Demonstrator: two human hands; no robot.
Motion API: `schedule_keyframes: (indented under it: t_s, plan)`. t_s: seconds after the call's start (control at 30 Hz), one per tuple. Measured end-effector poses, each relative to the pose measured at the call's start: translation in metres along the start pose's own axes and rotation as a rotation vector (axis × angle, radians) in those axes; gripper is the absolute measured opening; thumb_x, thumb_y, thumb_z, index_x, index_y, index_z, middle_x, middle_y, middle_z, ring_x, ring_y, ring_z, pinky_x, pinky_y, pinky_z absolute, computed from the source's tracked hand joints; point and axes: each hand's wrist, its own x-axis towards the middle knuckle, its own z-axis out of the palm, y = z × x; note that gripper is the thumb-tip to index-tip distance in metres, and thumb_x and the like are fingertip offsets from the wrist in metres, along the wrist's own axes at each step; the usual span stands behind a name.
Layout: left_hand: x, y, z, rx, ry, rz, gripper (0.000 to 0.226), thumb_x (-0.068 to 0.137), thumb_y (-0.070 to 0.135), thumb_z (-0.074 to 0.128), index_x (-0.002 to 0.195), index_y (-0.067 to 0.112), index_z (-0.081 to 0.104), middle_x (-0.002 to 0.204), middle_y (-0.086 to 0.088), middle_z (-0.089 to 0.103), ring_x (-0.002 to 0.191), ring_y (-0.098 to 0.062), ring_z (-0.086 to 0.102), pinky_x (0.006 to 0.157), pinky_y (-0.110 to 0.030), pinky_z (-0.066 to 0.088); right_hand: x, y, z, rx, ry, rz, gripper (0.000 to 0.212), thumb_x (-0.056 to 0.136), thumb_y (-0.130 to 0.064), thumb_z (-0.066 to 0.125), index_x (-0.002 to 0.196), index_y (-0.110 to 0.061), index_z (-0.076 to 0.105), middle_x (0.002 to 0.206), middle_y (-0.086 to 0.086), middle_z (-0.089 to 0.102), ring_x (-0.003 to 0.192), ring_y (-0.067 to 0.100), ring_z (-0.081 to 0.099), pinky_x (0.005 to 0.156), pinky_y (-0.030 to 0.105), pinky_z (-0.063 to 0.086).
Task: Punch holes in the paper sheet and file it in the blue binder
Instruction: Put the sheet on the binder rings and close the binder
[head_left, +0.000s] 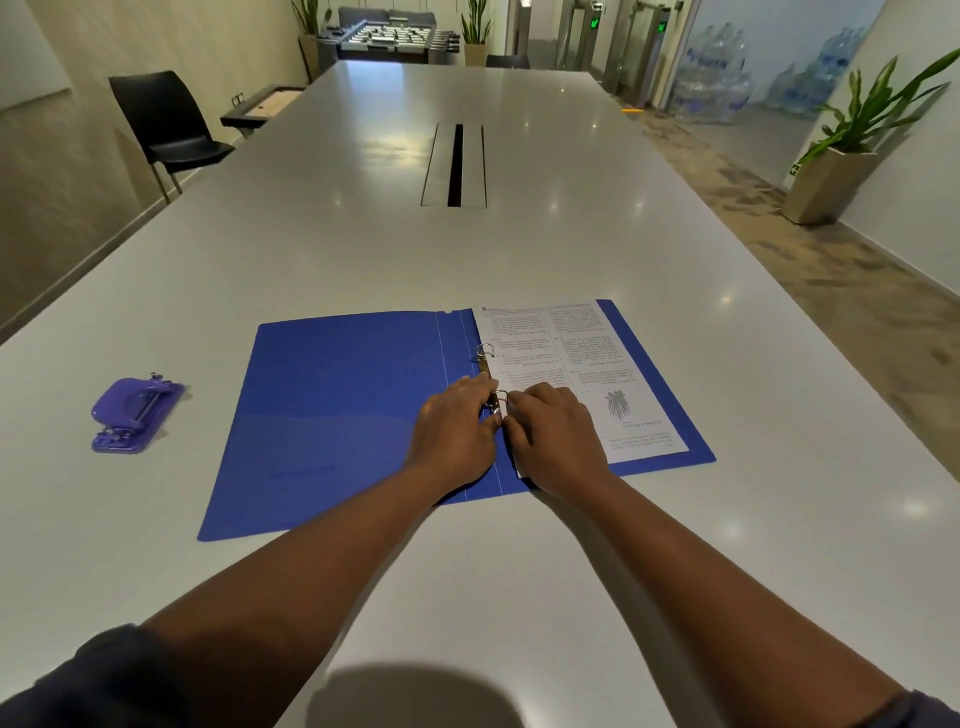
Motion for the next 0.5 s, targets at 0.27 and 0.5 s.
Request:
schedule_keyframes:
  t_s: [0.27,0.5]
  plan:
    - [0.029,0.004,0.014,0.011,0.095,-0.012,0.029,0.096,0.027,0.067,0.124,0.031,0.060,0.117,0.009,0.066,0.102,-0.016,0.062,0.097,-0.040,0.051,0.016,0.035,-0.017,-0.128,0.000,0.159,0.023,0.095,-0.041,0.052,0.084,-0.021,0.053,0.093,-0.005,0.063,0.088,0.019,0.058,0.083,0.045,0.052]
    - [0.049,0.002,0.015,0.016,0.097,-0.017,0.024,0.095,0.022,0.065,0.119,0.029,0.063,0.113,0.008,0.067,0.098,-0.016,0.063,0.093,-0.039,0.051,0.024,0.084,-0.040,-0.144,-0.027,0.566,0.049,0.090,-0.059,0.059,0.111,-0.014,0.059,0.123,0.008,0.061,0.114,0.033,0.057,0.091,0.048,0.052]
